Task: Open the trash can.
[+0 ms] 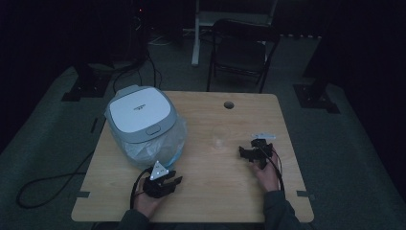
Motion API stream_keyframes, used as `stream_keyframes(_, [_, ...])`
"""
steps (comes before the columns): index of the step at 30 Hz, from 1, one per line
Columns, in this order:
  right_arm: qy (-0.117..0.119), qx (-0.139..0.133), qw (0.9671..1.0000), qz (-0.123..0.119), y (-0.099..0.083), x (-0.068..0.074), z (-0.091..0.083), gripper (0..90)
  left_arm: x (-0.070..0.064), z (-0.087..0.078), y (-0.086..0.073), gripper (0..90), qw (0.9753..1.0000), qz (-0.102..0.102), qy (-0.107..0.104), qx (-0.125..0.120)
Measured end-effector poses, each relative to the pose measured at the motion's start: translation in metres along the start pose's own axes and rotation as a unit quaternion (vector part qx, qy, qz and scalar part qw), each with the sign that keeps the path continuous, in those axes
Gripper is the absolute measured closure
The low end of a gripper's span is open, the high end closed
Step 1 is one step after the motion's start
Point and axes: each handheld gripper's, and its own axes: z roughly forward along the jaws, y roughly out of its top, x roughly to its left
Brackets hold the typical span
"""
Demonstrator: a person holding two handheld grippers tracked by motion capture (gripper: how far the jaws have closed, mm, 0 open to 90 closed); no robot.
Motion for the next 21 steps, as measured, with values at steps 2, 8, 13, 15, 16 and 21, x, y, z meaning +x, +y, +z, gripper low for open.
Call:
stream_keyframes(2, [0.0,0.0,1.0,0.0,0.0,0.0,0.0,11.0,0.0,0.0,0.0,61.9,1.0,0.001,0.0,0.001])
stream_keyframes(8, [0.0,-0.001,1.0,0.0,0.0,0.0,0.0,11.0,0.002,-0.003,0.0,61.6,0.9998,-0.019,0.003,-0.004])
stream_keyframes(13, [-0.001,0.0,1.0,0.002,0.0,0.002,0.0,10.9,0.003,-0.007,0.001,62.1,0.9998,-0.018,0.007,-0.007])
stream_keyframes(15, [-0.001,0.0,1.0,0.003,0.0,0.002,0.0,10.9,0.004,-0.008,0.002,64.2,0.9999,-0.009,0.008,-0.009])
stream_keyframes(16, [-0.001,0.0,1.0,0.002,0.0,0.002,0.0,10.9,0.004,-0.01,0.003,65.8,0.9997,-0.013,0.015,-0.011])
stream_keyframes(21, [-0.001,0.0,1.0,0.002,0.0,0.002,0.0,11.0,0.006,-0.014,0.004,77.6,0.9995,0.003,0.029,-0.012])
